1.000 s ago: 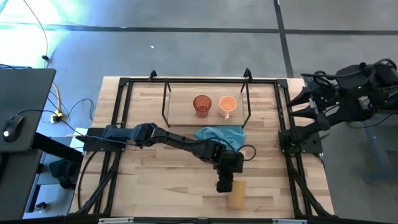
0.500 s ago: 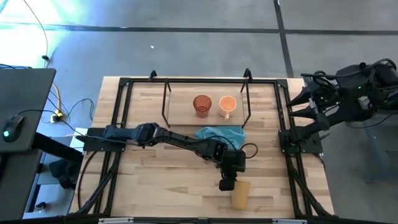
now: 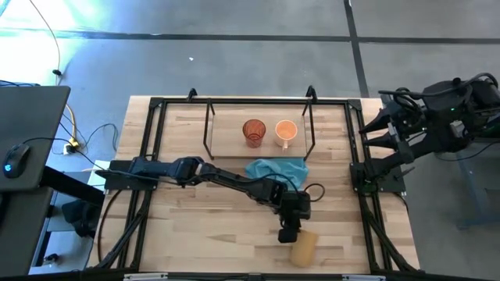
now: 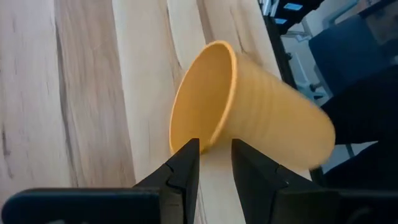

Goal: Stack small to large cups/mugs on shelf
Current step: Put the yellow cup on the shelf

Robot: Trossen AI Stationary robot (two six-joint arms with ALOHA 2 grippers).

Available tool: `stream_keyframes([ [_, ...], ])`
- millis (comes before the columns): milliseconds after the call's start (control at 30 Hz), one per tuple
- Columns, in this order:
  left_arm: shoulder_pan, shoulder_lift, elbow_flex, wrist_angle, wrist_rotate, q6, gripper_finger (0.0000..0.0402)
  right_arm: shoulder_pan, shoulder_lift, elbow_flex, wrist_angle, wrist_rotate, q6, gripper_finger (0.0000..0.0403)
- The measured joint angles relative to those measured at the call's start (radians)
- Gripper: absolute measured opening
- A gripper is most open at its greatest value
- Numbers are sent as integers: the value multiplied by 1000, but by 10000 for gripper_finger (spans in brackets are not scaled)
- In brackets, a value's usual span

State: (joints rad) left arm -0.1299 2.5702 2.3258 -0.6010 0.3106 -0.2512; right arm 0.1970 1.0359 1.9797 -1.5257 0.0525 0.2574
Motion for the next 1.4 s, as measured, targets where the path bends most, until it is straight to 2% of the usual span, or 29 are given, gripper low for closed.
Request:
stream_keyframes([
  [567,6,9,0,28,-1,1,83,0,0,0,-21,-6,35,161],
  [667,14,9,0,10,0,-12,83,0,-3,-16,-40,-57,117,161],
  [767,21,9,0,-28,6,-15,83,0,-18,-73,-44,-174,195,161],
  [1067,39,9,0,-189,12,15,83,0,-78,-416,-7,-439,394,161],
  [1267,45,9,0,-231,55,19,83,8,-136,-702,301,-623,485,161],
  [1400,45,9,0,-286,63,20,83,66,-147,-878,516,-704,586,161],
])
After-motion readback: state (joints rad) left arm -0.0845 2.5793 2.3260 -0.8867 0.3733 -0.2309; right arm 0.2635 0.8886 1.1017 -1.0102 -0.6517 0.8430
